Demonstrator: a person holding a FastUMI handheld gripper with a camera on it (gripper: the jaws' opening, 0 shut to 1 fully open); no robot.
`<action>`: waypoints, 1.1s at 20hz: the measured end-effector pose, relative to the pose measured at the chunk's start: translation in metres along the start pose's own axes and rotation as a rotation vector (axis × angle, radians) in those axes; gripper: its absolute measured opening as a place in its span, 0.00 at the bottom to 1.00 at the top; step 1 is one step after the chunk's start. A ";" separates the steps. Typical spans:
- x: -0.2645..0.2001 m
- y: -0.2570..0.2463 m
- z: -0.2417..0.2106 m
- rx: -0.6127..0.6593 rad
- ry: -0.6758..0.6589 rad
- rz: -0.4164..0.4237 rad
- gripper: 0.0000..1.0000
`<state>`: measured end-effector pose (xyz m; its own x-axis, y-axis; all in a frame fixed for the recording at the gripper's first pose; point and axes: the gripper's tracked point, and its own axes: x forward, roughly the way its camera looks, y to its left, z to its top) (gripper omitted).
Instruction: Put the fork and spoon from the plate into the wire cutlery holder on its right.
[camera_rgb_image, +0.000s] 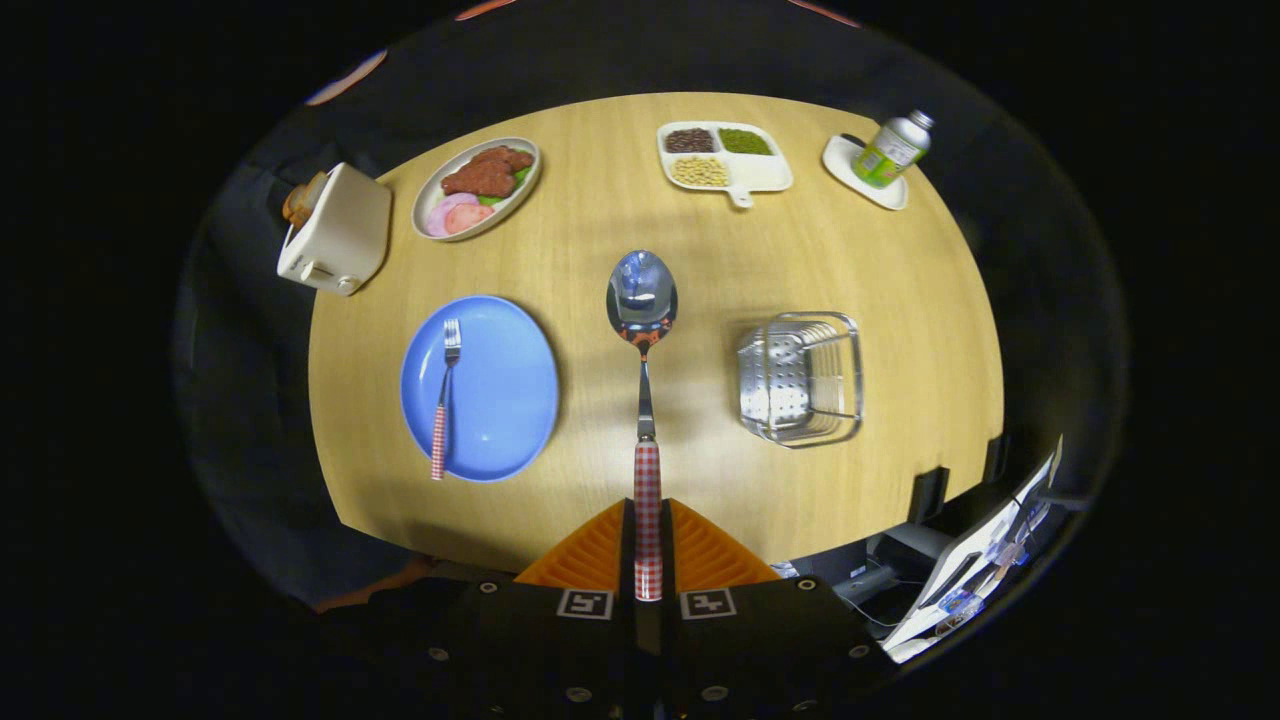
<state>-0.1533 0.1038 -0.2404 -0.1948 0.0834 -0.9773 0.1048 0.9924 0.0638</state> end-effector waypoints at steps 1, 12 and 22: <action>-0.003 -0.013 -0.006 0.005 0.021 -0.007 0.10; 0.008 -0.082 -0.020 -0.035 0.327 0.016 0.10; 0.008 -0.113 0.011 -0.213 0.588 -0.044 0.10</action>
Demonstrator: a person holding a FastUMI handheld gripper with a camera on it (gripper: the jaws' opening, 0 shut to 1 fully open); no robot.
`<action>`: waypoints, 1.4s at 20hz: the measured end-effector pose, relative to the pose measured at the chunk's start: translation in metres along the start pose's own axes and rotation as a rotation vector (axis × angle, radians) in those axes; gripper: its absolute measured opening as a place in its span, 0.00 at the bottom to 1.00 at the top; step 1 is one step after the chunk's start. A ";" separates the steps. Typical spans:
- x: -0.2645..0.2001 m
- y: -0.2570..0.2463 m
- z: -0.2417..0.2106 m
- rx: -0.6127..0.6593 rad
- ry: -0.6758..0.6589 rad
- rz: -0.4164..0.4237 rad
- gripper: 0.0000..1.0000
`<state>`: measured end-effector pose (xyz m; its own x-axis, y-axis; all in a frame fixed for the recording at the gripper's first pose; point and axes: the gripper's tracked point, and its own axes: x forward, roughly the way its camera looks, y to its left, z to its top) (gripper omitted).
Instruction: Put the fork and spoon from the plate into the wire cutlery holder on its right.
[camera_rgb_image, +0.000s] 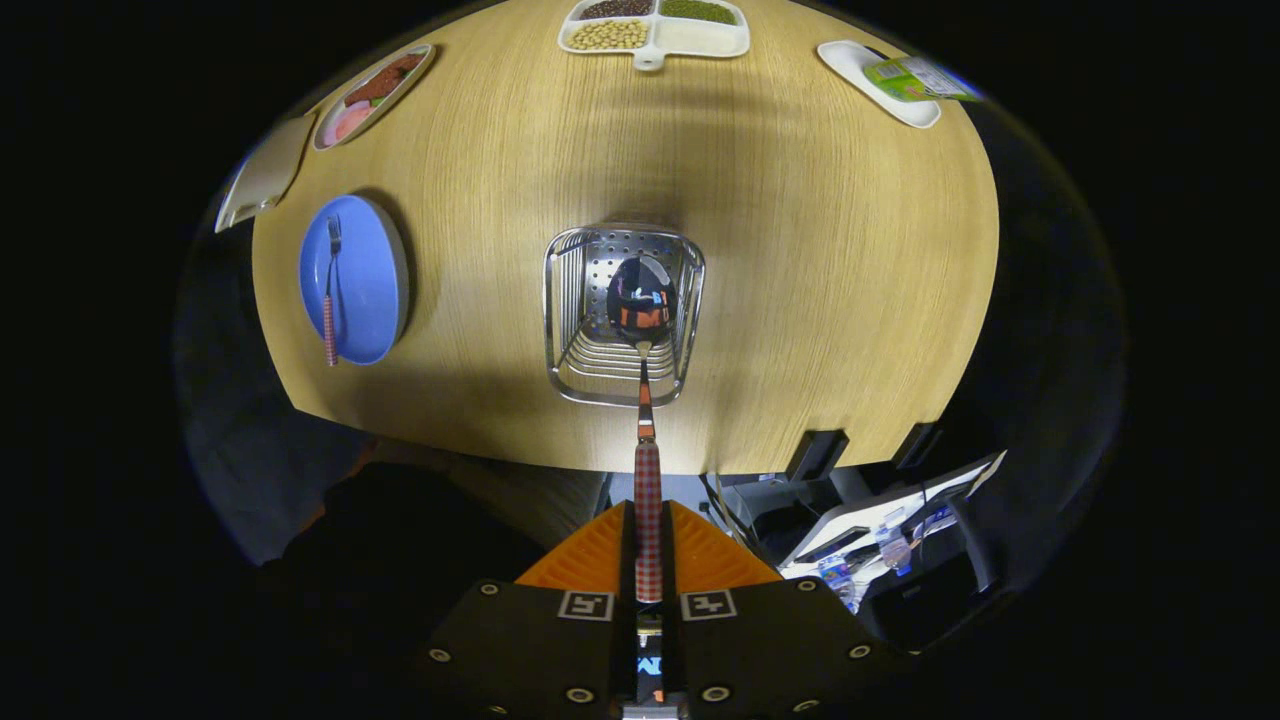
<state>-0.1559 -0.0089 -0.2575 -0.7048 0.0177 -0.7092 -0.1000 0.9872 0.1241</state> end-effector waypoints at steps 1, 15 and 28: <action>0.000 0.003 0.003 -0.004 0.015 0.003 0.11; -0.029 0.028 0.047 0.039 -0.233 0.125 0.39; -0.040 0.161 0.053 -0.013 -0.509 0.185 0.88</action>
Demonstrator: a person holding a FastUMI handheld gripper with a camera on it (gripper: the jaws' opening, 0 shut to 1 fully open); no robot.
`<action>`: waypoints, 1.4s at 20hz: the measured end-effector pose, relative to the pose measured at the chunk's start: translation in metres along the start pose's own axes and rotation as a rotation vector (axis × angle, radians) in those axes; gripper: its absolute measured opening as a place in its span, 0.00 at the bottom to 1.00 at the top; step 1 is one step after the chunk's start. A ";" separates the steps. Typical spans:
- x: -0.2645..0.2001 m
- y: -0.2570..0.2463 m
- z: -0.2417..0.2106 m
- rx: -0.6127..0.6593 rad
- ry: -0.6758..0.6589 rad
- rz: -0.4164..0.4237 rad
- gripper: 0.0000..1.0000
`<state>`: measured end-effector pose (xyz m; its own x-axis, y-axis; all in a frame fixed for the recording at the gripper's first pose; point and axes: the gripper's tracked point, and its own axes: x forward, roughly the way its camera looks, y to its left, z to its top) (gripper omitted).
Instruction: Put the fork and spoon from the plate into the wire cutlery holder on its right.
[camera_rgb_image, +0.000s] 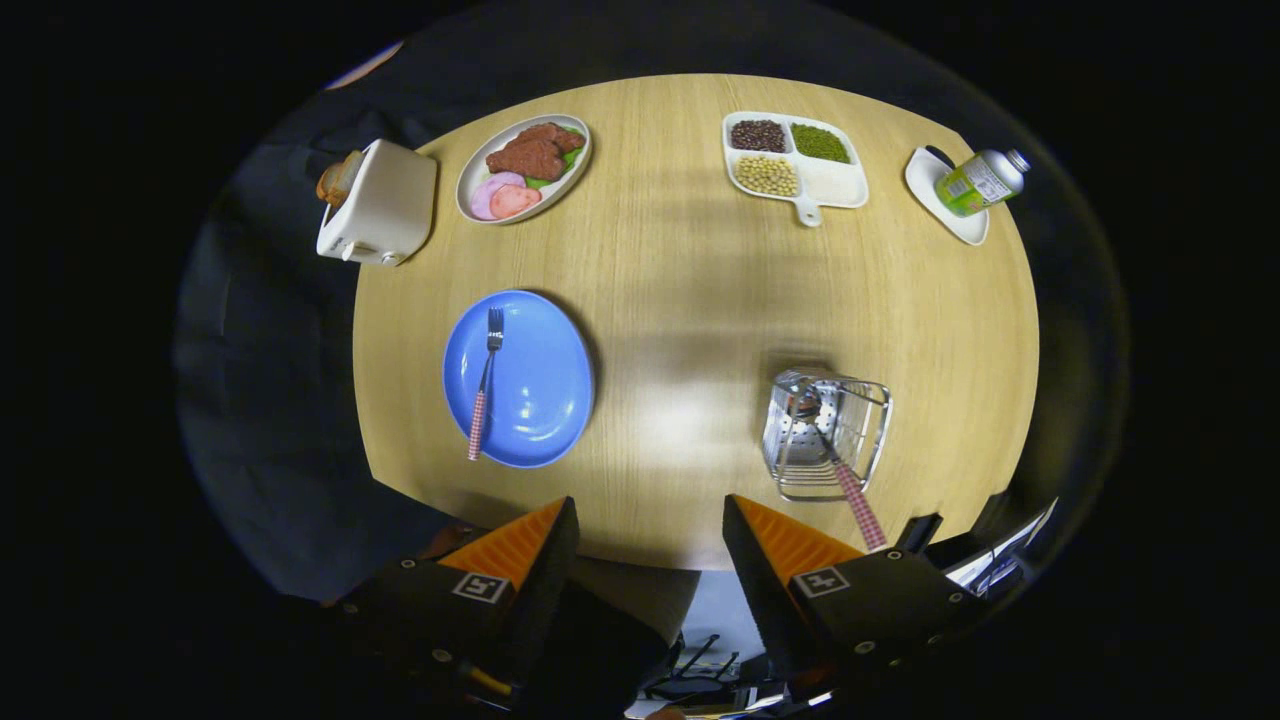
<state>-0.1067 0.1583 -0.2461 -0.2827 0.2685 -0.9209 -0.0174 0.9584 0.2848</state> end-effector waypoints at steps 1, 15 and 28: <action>0.009 0.017 0.001 -0.016 -0.008 0.014 0.88; 0.144 0.174 -0.007 0.042 0.099 0.089 0.76; 0.181 0.148 -0.005 0.037 0.069 -0.088 0.45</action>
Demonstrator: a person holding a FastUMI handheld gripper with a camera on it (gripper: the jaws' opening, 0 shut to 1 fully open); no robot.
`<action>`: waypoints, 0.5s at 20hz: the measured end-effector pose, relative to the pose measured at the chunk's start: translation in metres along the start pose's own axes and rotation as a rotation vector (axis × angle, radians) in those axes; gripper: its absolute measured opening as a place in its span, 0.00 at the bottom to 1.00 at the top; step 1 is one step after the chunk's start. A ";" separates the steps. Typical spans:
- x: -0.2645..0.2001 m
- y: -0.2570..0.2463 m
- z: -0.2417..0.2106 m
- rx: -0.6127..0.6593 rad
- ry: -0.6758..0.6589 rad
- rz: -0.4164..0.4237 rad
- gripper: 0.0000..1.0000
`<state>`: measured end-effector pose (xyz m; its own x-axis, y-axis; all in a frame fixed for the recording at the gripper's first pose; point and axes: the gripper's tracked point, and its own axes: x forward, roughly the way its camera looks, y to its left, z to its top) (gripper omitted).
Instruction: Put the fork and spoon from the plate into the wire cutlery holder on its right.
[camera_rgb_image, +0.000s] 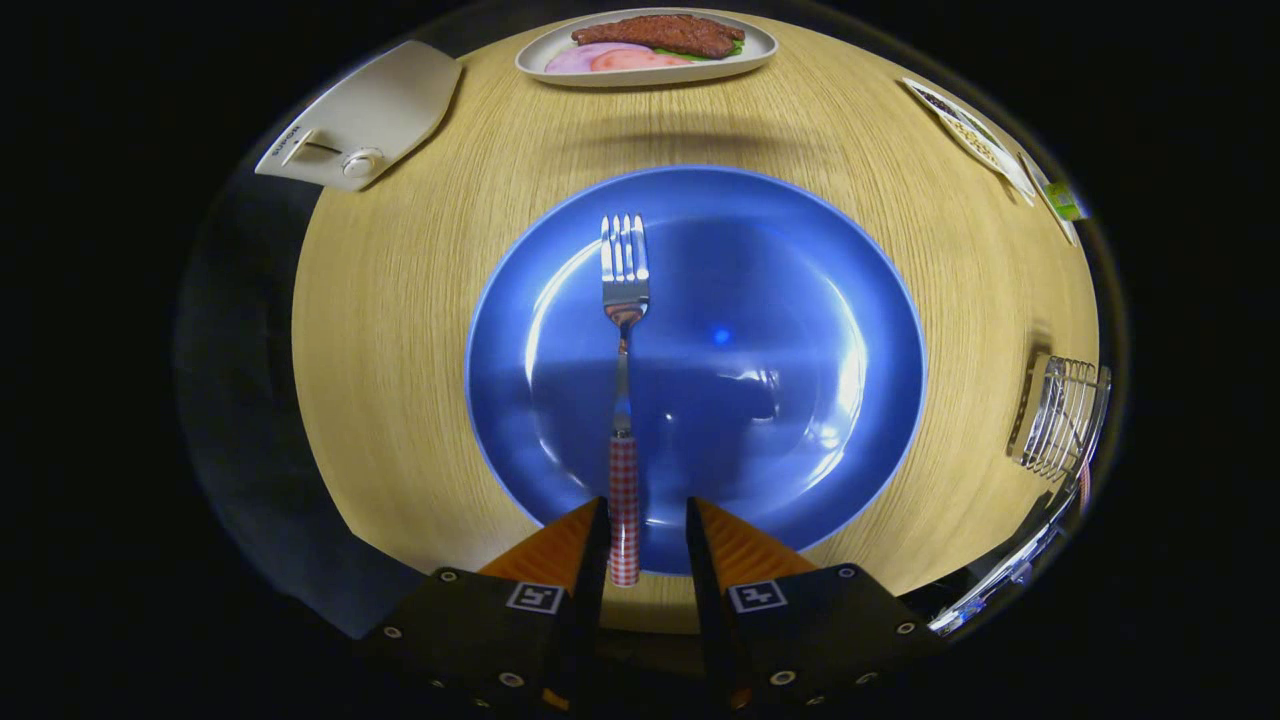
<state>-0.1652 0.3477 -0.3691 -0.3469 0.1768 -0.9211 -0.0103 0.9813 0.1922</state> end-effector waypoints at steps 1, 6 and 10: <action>0.002 0.000 -0.001 -0.003 0.002 -0.005 0.36; 0.003 -0.002 -0.002 -0.033 -0.006 -0.038 0.12; -0.021 -0.017 0.000 -0.042 -0.051 -0.023 0.07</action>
<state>-0.1574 0.3276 -0.3534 -0.2982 0.1592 -0.9411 -0.0574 0.9812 0.1842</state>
